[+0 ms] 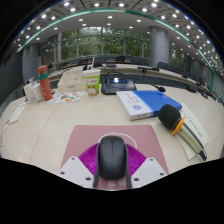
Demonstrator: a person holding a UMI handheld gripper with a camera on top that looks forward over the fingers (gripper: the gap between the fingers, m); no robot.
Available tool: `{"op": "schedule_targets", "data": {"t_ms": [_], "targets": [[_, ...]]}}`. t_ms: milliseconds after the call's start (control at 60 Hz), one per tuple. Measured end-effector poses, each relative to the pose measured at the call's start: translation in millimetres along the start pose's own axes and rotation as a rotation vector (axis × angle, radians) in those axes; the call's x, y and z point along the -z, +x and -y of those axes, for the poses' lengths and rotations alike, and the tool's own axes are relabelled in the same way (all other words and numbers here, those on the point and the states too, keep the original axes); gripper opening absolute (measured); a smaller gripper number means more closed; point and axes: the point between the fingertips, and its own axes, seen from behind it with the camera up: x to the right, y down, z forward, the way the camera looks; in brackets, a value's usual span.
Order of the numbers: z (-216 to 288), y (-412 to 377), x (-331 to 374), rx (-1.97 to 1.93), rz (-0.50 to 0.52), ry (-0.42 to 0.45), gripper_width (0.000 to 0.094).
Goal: Arrange mouse
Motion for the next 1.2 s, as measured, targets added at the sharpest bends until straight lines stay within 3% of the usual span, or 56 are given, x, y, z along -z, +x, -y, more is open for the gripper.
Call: {"op": "schedule_targets", "data": {"t_ms": [167,200,250,300,367,567,867,1200], "targets": [[-13,3,-2,0.015,-0.005,-0.031,0.0516],[-13,2,2,0.010,0.000,-0.043,0.0623],[-10,-1,11,-0.002,0.010,-0.051,0.0873],[-3,-1,27,-0.007,0.003,-0.039,0.0830],[11,-2,56,0.007,-0.020,-0.013,0.0867],[33,-17,184,-0.008,-0.077,0.027,0.0853],[17,-63,380,0.006,-0.108,0.062,0.0857],[-11,-102,453,0.034,-0.104,0.089,0.0855]]}}
